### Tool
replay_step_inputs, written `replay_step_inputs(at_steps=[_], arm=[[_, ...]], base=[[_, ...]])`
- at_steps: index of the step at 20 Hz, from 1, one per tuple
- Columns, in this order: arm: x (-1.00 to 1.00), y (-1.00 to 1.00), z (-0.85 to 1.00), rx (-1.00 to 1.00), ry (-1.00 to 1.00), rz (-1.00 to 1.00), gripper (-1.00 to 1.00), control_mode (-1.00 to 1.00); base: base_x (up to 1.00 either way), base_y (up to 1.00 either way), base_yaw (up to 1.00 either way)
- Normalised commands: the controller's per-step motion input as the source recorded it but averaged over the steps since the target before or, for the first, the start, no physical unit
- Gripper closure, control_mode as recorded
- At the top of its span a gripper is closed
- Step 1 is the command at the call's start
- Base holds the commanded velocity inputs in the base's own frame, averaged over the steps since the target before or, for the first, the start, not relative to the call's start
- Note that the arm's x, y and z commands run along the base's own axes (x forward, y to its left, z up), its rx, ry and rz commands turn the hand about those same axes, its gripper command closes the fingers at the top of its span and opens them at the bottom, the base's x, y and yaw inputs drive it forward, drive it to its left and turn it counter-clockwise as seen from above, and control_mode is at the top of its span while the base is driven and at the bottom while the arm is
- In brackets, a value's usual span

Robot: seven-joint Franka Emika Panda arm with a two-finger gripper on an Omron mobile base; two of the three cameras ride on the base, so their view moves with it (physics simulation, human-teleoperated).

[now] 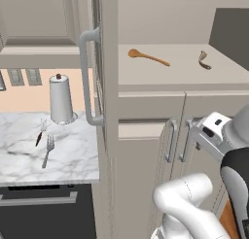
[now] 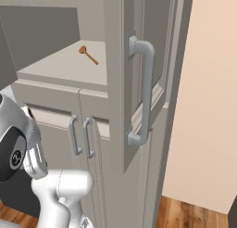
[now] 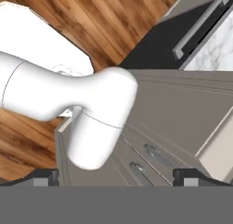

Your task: Organize the utensils by type. Pick up the wooden spoons from the counter and place them in the open cabinet. Then pick up the metallic utensils from the counter and place them in the open drawer.

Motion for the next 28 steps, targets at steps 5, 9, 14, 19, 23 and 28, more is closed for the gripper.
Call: replay_step_inputs(at_steps=[5, 9, 14, 19, 23, 28], arm=[[-0.17, -0.21, -0.34, 0.0, 0.0, -0.06, -1.0, -1.0], [-0.22, -0.11, -0.35, 0.0, 0.0, -0.08, -1.0, -1.0], [0.0, 0.0, 0.0, 0.0, 0.0, 0.0, -1.0, 1.0], [0.0, 0.0, 0.0, 0.0, 0.0, 0.0, -1.0, 1.0], [0.0, 0.0, 0.0, 0.0, 0.0, 0.0, -1.0, 1.0], [0.0, 0.0, 0.0, 0.0, 0.0, 0.0, -1.0, 1.0]], base=[[0.0, 0.0, 0.0], [0.0, 0.0, 0.0], [-0.52, -0.04, 0.06], [-0.52, 0.0, 0.24], [-0.19, 0.17, 0.33], [-0.03, 0.51, 0.31]])
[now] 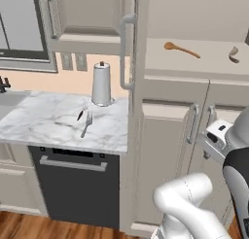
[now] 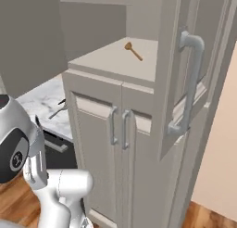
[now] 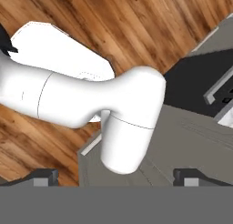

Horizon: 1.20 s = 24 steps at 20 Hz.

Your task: Organize the utensils by type. Pick up the wooden spoons from the counter and place them in the open cabinet. Then pick up the metallic utensils from the counter and place them in the open drawer.

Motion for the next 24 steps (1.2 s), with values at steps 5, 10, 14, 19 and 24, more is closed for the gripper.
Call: replay_step_inputs(at_steps=[5, 10, 14, 19, 24], arm=[[0.0, 0.0, 0.0, 0.0, 0.0, 0.0, -1.0, 1.0], [0.0, 0.0, 0.0, 0.0, 0.0, 0.0, -1.0, 1.0], [0.0, 0.0, 0.0, 0.0, 0.0, 0.0, -1.0, 1.0], [0.0, 0.0, 0.0, 0.0, 0.0, 0.0, -1.0, 1.0], [0.0, 0.0, 0.0, 0.0, 0.0, 0.0, -1.0, 1.0]], base=[[0.0, 0.87, 0.34], [-0.14, 0.78, 0.32], [-0.18, 0.68, 0.29], [0.08, 0.48, 0.16], [0.41, 0.38, 0.01]])
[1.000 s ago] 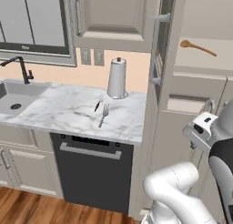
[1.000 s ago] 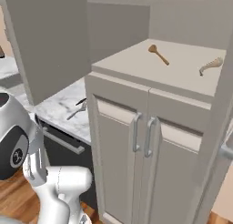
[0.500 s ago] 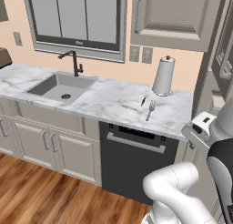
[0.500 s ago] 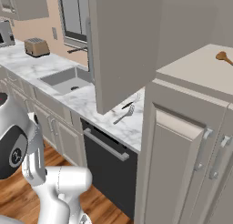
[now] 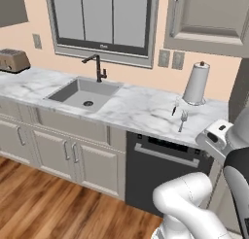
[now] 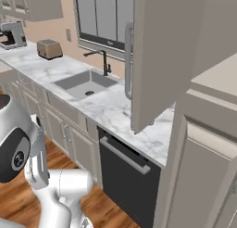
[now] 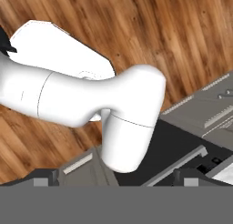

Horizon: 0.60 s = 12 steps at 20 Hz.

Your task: Organize the utensils by type. Pick up the wooden spoons from the counter and place them in the open cabinet. Then pick up the metallic utensils from the counter and place them in the open drawer.

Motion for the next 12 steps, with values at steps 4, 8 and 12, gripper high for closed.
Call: replay_step_inputs(at_steps=[4, 8, 12], arm=[[0.0, 0.0, 0.0, 0.0, 0.0, 0.0, -1.0, 1.0], [0.0, 0.0, 0.0, 0.0, 0.0, 0.0, -1.0, 1.0], [0.0, 0.0, 0.0, 0.0, 0.0, 0.0, -1.0, 1.0]], base=[[0.4, 0.27, -0.01], [0.42, 0.14, -0.15], [0.54, 0.14, -0.29]])
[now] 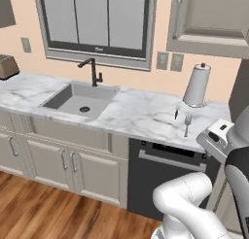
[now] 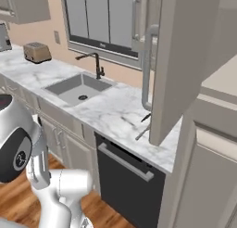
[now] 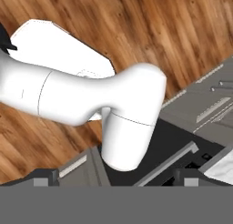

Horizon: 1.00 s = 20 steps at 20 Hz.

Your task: Organize the utensils by type. Pick up the wooden spoons from the counter and place them in the open cabinet. Then pick up the metallic utensils from the counter and place them in the open drawer.

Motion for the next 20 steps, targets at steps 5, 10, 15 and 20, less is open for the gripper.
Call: replay_step_inputs(at_steps=[5, 10, 15, 20], arm=[[0.0, 0.0, 0.0, 0.0, 0.0, 0.0, -1.0, 1.0], [0.0, 0.0, 0.0, 0.0, 0.0, 0.0, -1.0, 1.0], [0.0, 0.0, 0.0, 0.0, 0.0, 0.0, -1.0, 1.0], [0.0, 0.0, 0.0, 0.0, 0.0, 0.0, -1.0, 1.0]], base=[[0.7, 0.16, -0.37], [0.63, 0.13, -0.41], [0.35, 0.1, -0.45], [0.09, 0.21, -0.46]])
